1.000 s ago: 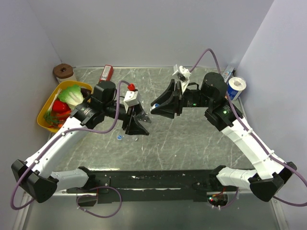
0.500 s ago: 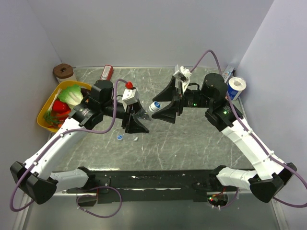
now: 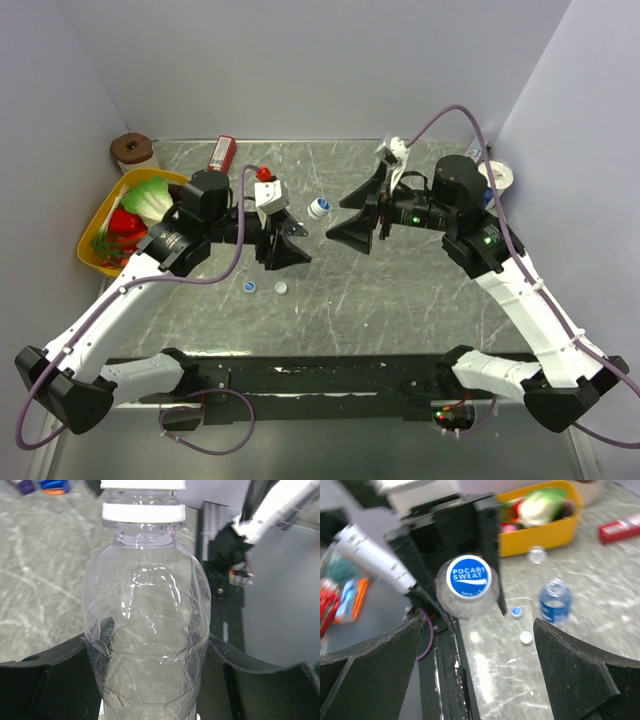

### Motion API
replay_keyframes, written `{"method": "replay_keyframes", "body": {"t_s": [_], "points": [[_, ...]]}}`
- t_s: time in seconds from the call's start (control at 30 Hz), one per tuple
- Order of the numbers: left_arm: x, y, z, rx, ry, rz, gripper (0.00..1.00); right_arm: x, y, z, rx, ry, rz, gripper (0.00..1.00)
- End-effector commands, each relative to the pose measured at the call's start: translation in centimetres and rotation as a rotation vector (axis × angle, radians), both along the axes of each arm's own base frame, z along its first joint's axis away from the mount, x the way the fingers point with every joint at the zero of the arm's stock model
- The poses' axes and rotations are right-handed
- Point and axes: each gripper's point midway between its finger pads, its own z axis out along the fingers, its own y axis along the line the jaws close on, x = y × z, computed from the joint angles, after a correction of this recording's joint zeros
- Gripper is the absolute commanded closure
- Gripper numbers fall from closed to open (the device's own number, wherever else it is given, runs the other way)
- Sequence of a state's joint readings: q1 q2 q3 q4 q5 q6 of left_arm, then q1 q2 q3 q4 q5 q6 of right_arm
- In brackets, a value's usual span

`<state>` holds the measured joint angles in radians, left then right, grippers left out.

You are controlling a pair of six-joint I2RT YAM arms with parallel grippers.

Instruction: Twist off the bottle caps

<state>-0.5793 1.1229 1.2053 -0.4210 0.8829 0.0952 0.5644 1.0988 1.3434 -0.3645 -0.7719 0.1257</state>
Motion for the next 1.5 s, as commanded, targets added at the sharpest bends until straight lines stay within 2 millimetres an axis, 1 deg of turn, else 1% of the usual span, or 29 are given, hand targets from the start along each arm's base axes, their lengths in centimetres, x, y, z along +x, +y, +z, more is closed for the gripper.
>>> {"method": "replay_keyframes", "body": {"t_s": [0.0,0.03,0.07,0.1,0.13,0.17,0.2,0.23,0.27,0.3,0.33,0.37,0.53,0.6,0.67,0.7,0.73,0.77,0.9,0.97,1.0,1.07,1.17,1.2,1.27,1.4,1.47], "points": [[2.4,0.2,0.6,-0.014,-0.051,0.14,0.41,2.1,-2.1,2.9,0.064,0.073,-0.218,0.02],[2.7,0.2,0.4,-0.007,-0.05,0.163,0.41,3.0,-2.5,3.5,0.093,0.08,-0.282,0.02],[3.1,0.2,0.1,0.005,-0.053,0.187,0.41,3.2,-2.4,3.6,0.124,0.135,-0.306,0.04],[3.6,0.3,-0.3,0.033,-0.056,0.229,0.41,3.3,-2.3,3.8,0.144,0.149,-0.317,0.06],[4.0,0.2,-0.8,0.052,-0.053,0.248,0.42,3.9,-2.4,4.2,0.172,0.145,-0.351,0.1],[4.4,0.3,-1.2,0.068,-0.053,0.273,0.42,4.1,-2.1,4.1,0.177,0.155,-0.368,0.11],[4.8,0.4,-1.4,0.084,-0.057,0.301,0.42,4.1,-1.2,3.8,0.161,0.162,-0.372,0.11],[4.9,0.3,-1.7,0.093,-0.052,0.308,0.42,5.2,-1.3,3.4,0.143,0.155,-0.449,0.12],[5.0,0.3,-1.7,0.094,-0.052,0.313,0.42,5.3,-1.1,3.5,0.123,0.15,-0.467,0.12],[4.9,0.2,-1.7,0.094,-0.051,0.315,0.42,5.5,0.0,2.9,0.103,0.157,-0.461,0.12],[5.0,0.2,-1.7,0.092,-0.051,0.317,0.42,5.7,0.3,2.8,0.101,0.156,-0.469,0.12],[4.9,0.1,-1.7,0.091,-0.052,0.316,0.42,6.2,0.4,2.9,0.112,0.153,-0.491,0.12],[4.8,0.1,-1.6,0.09,-0.054,0.318,0.42,6.8,1.2,2.8,0.119,0.163,-0.511,0.11],[4.9,0.1,-1.6,0.091,-0.054,0.319,0.41,7.2,1.4,2.3,0.103,0.175,-0.519,0.12],[4.9,0.1,-1.7,0.093,-0.053,0.32,0.41,7.2,1.7,2.0,0.098,0.179,-0.512,0.13],[4.8,0.0,-1.7,0.093,-0.054,0.317,0.41,7.3,1.8,2.3,0.112,0.173,-0.511,0.15],[4.8,0.1,-1.7,0.094,-0.053,0.318,0.41,7.4,1.9,2.0,0.113,0.178,-0.513,0.17],[4.8,0.1,-1.8,0.097,-0.053,0.321,0.41,7.3,1.9,2.1,0.121,0.176,-0.512,0.18],[5.0,0.1,-2.1,0.112,-0.054,0.328,0.41,7.4,2.2,2.5,0.137,0.17,-0.501,0.29],[4.9,-0.1,-2.2,0.115,-0.049,0.323,0.41,7.5,2.3,2.5,0.141,0.169,-0.5,0.31],[4.9,-0.1,-2.2,0.115,-0.05,0.324,0.41,7.5,2.3,2.6,0.141,0.167,-0.499,0.35],[4.9,-0.1,-2.2,0.114,-0.051,0.324,0.41,7.5,2.6,2.5,0.134,0.171,-0.491,0.37],[4.9,0.0,-2.2,0.115,-0.053,0.325,0.41,7.3,2.8,2.4,0.131,0.176,-0.478,0.42],[5.0,-0.1,-2.2,0.116,-0.054,0.326,0.41,7.2,2.7,2.5,0.134,0.176,-0.476,0.45],[4.9,-0.1,-2.2,0.116,-0.052,0.323,0.41,7.1,2.8,2.4,0.129,0.178,-0.466,0.47],[4.6,-0.2,-1.9,0.105,-0.052,0.31,0.41,6.7,3.1,1.9,0.12,0.191,-0.438,0.55],[4.6,-0.2,-1.8,0.101,-0.052,0.311,0.41,6.5,3.3,1.9,0.124,0.195,-0.423,0.56]]}}
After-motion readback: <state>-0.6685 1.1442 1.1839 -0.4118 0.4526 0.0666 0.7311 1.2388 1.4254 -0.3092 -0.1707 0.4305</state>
